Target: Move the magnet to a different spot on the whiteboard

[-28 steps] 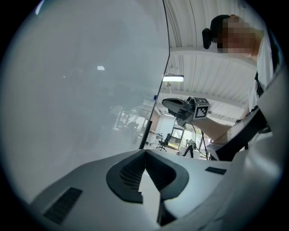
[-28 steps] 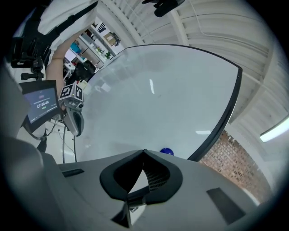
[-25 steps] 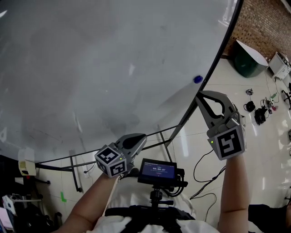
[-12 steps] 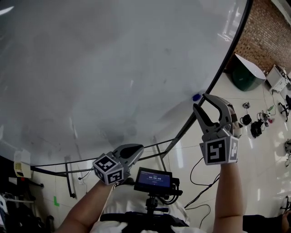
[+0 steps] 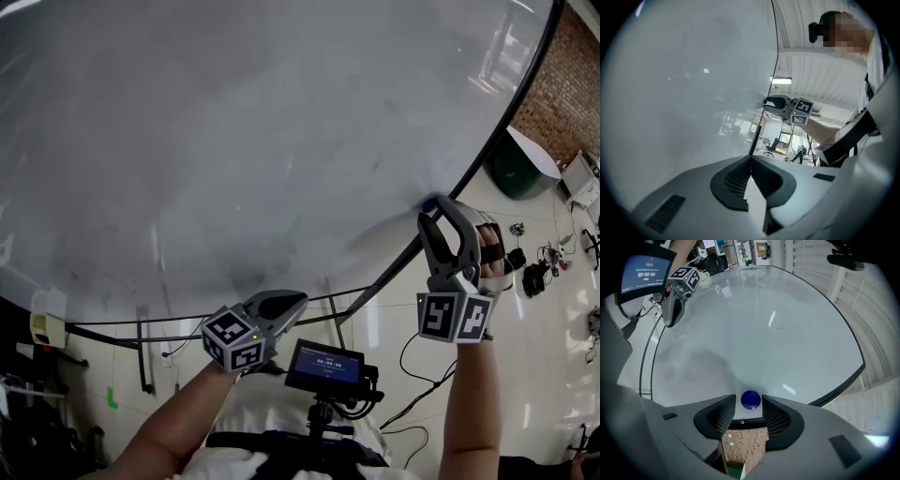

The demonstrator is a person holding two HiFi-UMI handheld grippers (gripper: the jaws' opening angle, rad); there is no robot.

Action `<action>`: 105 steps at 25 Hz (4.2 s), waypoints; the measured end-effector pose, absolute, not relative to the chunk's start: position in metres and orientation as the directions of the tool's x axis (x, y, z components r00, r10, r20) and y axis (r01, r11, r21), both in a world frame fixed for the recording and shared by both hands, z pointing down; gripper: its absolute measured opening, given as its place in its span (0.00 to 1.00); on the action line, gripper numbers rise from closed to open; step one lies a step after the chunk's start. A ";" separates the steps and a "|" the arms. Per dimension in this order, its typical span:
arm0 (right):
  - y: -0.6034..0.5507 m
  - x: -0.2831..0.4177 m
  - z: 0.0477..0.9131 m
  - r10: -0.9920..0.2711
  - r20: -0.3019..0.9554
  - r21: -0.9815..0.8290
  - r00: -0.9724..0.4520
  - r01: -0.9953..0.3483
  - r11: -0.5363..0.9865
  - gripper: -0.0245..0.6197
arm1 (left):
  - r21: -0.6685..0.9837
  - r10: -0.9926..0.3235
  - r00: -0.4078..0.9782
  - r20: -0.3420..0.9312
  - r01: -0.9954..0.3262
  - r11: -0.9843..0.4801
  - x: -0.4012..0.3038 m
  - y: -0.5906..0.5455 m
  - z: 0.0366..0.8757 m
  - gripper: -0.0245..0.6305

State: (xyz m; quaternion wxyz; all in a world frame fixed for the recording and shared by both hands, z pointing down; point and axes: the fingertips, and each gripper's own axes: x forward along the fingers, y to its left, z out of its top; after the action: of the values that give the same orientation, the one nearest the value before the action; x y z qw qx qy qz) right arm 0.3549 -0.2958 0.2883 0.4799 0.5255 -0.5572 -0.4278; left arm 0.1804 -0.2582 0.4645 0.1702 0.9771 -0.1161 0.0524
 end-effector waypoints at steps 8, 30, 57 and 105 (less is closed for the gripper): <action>-0.296 0.357 0.290 -0.996 0.089 0.986 0.027 -0.141 0.084 0.35 | 0.323 -0.212 0.967 0.143 -0.248 -0.913 0.178 -0.258 0.466 0.09; -0.287 0.354 0.301 -0.989 0.143 0.968 0.032 -0.213 0.133 0.28 | 0.321 -0.263 0.953 0.151 -0.299 -0.899 0.152 -0.232 0.460 0.09; -0.210 0.308 0.319 -0.972 0.151 0.752 -0.181 -0.618 0.232 0.28 | 0.269 -0.241 0.957 0.159 -0.277 -0.922 0.139 -0.186 0.457 0.09; -0.057 0.243 0.461 -0.886 0.006 -0.247 -0.464 -0.859 0.449 0.28 | 0.278 -0.355 0.910 0.214 -0.405 -0.871 0.092 -0.114 0.482 0.09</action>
State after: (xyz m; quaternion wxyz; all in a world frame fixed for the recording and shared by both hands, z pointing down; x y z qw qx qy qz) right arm 0.2427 -0.0573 0.4614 -0.0621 0.5138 -0.8488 0.1081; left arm 0.0920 -0.1137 0.4824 0.1604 0.9640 -0.1971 0.0782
